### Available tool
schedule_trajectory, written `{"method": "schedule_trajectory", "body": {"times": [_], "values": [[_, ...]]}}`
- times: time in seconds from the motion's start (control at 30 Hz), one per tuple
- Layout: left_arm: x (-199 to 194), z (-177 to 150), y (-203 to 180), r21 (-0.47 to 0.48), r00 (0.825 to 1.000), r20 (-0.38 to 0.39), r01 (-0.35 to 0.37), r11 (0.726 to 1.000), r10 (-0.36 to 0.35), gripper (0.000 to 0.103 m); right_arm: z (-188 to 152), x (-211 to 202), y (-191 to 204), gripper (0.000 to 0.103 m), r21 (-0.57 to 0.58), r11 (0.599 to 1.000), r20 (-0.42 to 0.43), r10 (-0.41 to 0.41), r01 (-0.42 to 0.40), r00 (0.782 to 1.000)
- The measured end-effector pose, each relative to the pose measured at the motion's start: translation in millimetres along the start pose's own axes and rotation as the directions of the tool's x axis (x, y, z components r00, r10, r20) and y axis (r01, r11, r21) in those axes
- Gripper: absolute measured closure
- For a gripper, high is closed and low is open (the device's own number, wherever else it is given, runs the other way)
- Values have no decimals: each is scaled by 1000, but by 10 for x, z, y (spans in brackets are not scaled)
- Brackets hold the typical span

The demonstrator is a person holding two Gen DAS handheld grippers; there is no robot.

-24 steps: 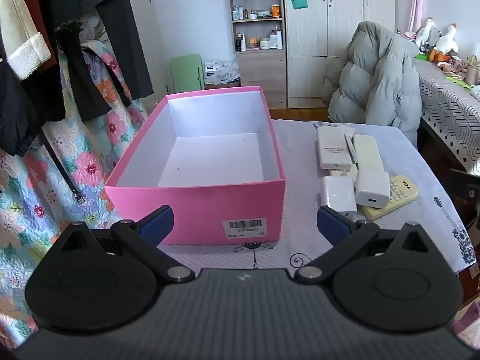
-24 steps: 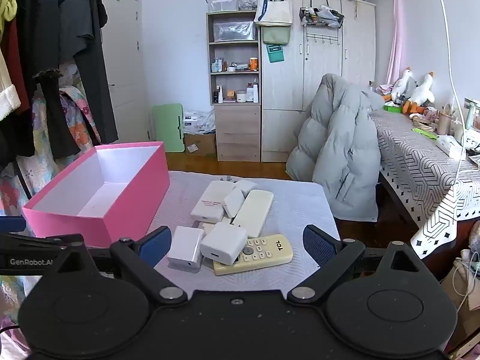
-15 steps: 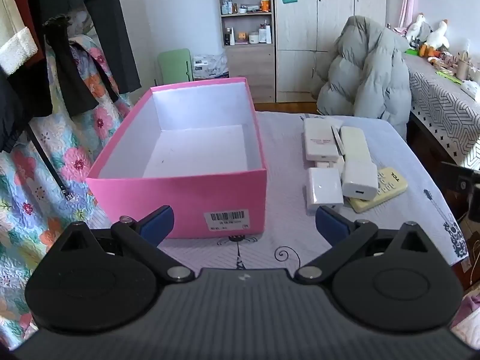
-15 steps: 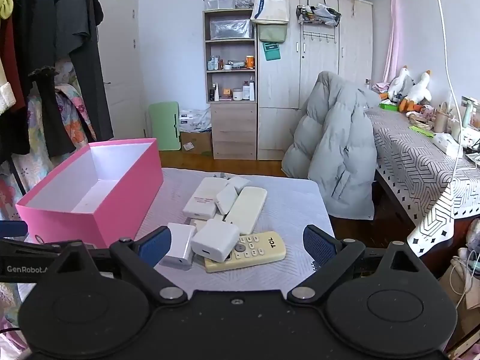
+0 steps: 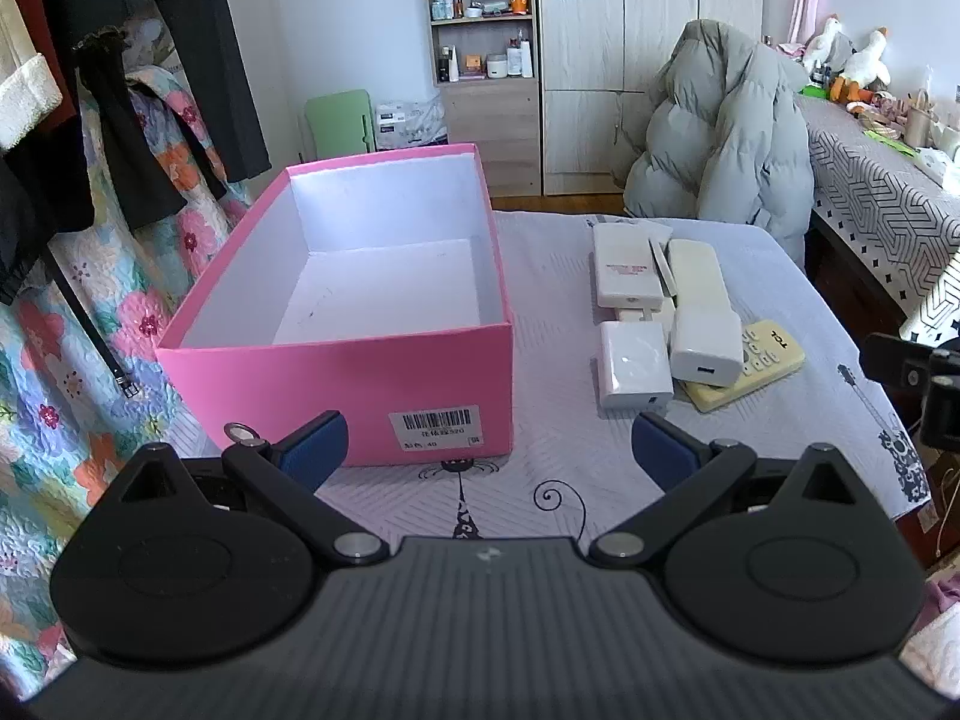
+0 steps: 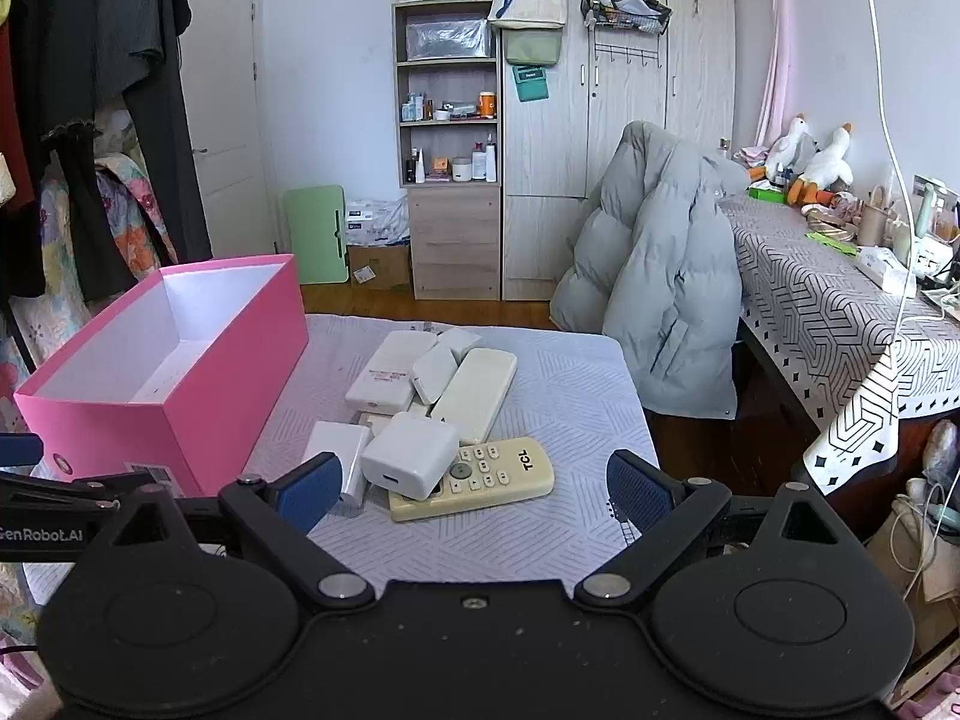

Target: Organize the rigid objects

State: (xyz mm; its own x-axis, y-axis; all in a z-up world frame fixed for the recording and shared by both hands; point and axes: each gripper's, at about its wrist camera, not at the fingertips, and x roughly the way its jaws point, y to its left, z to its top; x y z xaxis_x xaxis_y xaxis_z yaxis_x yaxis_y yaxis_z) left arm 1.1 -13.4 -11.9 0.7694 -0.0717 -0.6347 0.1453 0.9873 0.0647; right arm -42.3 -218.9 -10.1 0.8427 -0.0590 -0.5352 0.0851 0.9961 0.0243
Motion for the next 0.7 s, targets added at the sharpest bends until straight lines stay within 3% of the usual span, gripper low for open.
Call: {"method": "schedule_trajectory", "body": {"times": [0.4, 0.7], "values": [[16, 7, 57, -33, 1000, -12, 8, 999, -8, 0, -11, -3, -14, 5, 39, 997, -40, 72, -71, 997], [24, 0, 84, -42, 1000, -4, -9, 999, 8, 0, -16, -11, 12, 1, 38, 997, -58, 68, -66, 996]]}}
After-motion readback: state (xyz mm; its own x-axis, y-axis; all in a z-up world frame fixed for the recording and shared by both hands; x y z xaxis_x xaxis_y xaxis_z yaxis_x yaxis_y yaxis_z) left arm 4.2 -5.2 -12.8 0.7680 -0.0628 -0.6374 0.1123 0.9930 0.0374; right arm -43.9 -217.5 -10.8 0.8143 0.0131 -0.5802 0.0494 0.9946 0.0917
